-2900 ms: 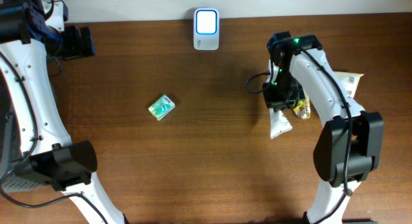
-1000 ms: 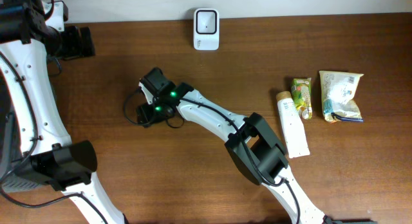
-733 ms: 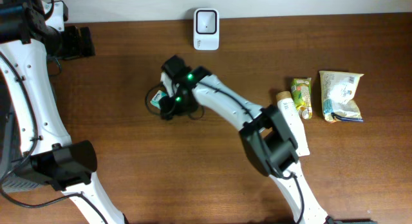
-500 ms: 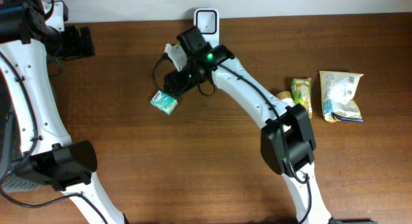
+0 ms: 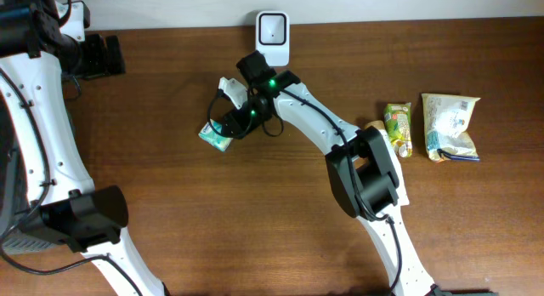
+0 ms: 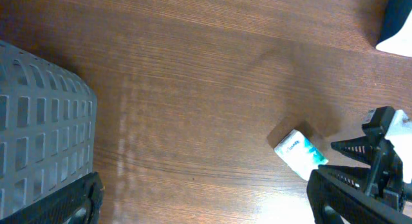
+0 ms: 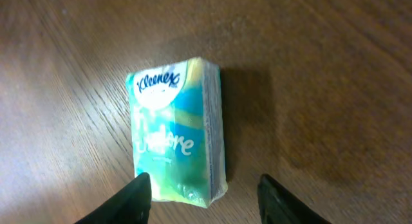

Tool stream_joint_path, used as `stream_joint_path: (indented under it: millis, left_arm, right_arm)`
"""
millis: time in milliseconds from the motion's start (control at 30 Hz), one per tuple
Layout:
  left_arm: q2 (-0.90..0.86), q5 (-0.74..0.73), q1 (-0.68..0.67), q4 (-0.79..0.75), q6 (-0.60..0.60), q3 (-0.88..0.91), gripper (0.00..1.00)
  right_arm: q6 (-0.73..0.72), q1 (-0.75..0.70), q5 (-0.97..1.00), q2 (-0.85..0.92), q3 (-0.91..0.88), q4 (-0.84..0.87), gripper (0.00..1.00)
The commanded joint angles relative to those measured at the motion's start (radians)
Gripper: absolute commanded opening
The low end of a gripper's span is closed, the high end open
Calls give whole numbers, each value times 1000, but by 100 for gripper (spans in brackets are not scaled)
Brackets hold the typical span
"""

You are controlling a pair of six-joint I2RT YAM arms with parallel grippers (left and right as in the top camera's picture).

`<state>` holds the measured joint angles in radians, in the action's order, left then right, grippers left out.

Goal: Scan the item barcode
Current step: 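Move the right gripper to the teal tissue packet and grasp it, then lift the tissue packet and hold it in front of the scanner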

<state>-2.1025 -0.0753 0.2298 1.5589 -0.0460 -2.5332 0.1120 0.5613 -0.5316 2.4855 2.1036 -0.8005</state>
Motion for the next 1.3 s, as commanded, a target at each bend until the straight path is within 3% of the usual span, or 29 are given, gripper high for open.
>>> stream_joint_path:
  millis: [0, 300, 500, 667, 800, 967, 1267]
  left_arm:
    - [4, -7, 5, -2, -12, -16, 99]
    - [4, -7, 5, -2, -12, -16, 99]
    - [4, -7, 5, -2, -12, -16, 99]
    - [4, -7, 5, -2, -12, -16, 99]
    - [4, -7, 5, -2, -12, -16, 99]
    - [4, -7, 5, -2, -12, -16, 99]
    - [4, -7, 5, -2, -12, -16, 99]
  right_arm:
    - [3, 8, -81, 23, -3, -7, 49]
    - [-42, 10, -85, 24, -90, 70, 39]
    - [-125, 9, -90, 24, -103, 80, 4]
    - [-155, -28, -292, -9, -85, 11, 4]
    - [-142, -136, -570, -131, -39, -129, 4]
    - [-143, -290, -990, -260, -39, -138, 4]
    - [-428, -441, -1021, -330, -39, -142, 4]
